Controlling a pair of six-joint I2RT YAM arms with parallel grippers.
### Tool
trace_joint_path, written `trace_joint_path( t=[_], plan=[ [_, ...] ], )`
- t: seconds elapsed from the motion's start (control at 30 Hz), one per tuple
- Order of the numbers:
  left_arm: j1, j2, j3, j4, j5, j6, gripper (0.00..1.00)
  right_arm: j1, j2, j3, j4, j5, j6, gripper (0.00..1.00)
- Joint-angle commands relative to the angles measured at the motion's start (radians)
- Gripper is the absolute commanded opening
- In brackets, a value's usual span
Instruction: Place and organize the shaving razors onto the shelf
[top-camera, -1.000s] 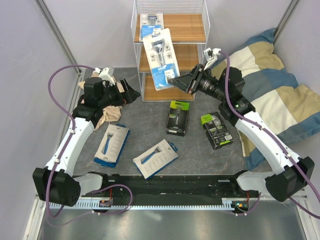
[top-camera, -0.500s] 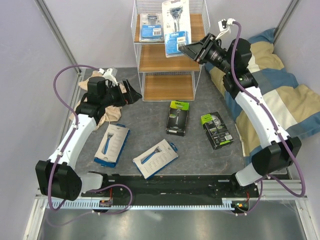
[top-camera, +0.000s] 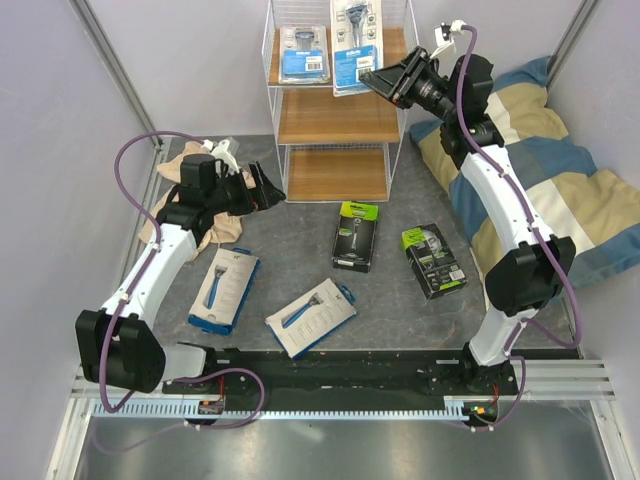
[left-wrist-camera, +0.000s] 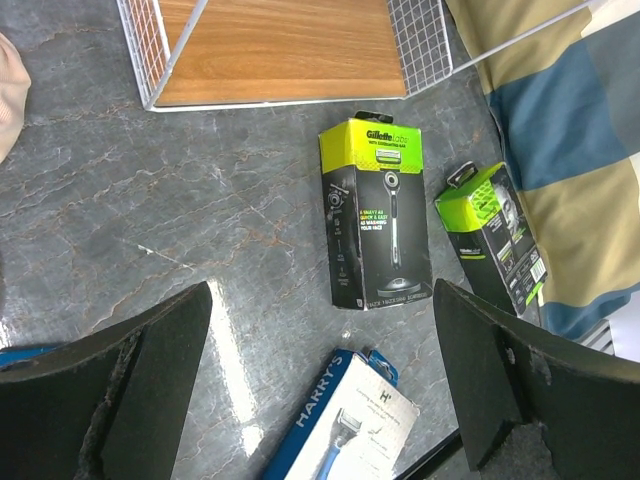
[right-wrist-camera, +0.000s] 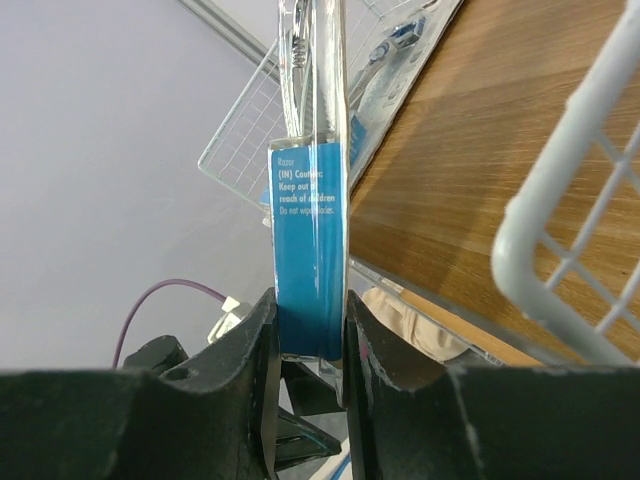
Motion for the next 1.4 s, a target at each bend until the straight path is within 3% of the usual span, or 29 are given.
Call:
trace_joint_path(
  t=[0.0,0.1,0.2,0.33,0.53,0.67,0.77,0.8,0.9,1.03,1.1,1.37],
  plan=[
    [0.000,0.004,-0.001,0.007,0.038,0.042,0.98,0.002,0.018,0.068,0.042,-0.025,0.051,0.20],
    [0.000,0.004,0.001,0.007,0.040,0.044,0.98,0.000,0.025,0.065,0.041,-0.027,0.059,0.22],
    [0.000,0.002,0.003,0.007,0.049,0.040,0.97,-0.001,0.022,0.054,0.041,-0.027,0.067,0.40],
    [-0.002,-0.001,0.018,0.008,0.064,0.033,0.97,-0.001,0.017,0.040,0.041,-0.019,0.068,0.55],
    [-0.010,0.002,0.096,0.021,0.109,0.016,0.96,-0.006,0.014,0.031,0.041,-0.016,0.071,0.62],
    [-0.078,0.030,0.202,0.027,0.098,0.033,0.92,-0.010,0.008,0.019,0.041,-0.016,0.074,0.68],
    [-0.153,0.071,0.306,0.027,0.074,0.063,0.76,-0.010,0.005,0.011,0.041,-0.016,0.074,0.73],
    [-0.172,0.087,0.358,0.027,0.066,0.073,0.62,-0.012,-0.001,0.010,0.041,-0.016,0.073,0.75],
    [-0.247,0.145,0.464,0.025,0.037,0.114,0.37,-0.012,-0.006,0.004,0.041,-0.014,0.073,0.80],
    [-0.338,0.217,0.579,0.022,-0.043,0.171,0.10,-0.014,-0.009,-0.001,0.041,-0.014,0.071,0.83],
    [-0.361,0.261,0.643,0.019,-0.063,0.189,0.02,-0.015,-0.011,-0.003,0.041,-0.014,0.074,0.84],
    [-0.438,0.381,0.805,0.018,-0.121,0.234,0.02,-0.020,-0.018,-0.004,0.045,-0.013,0.074,0.93]
  ],
)
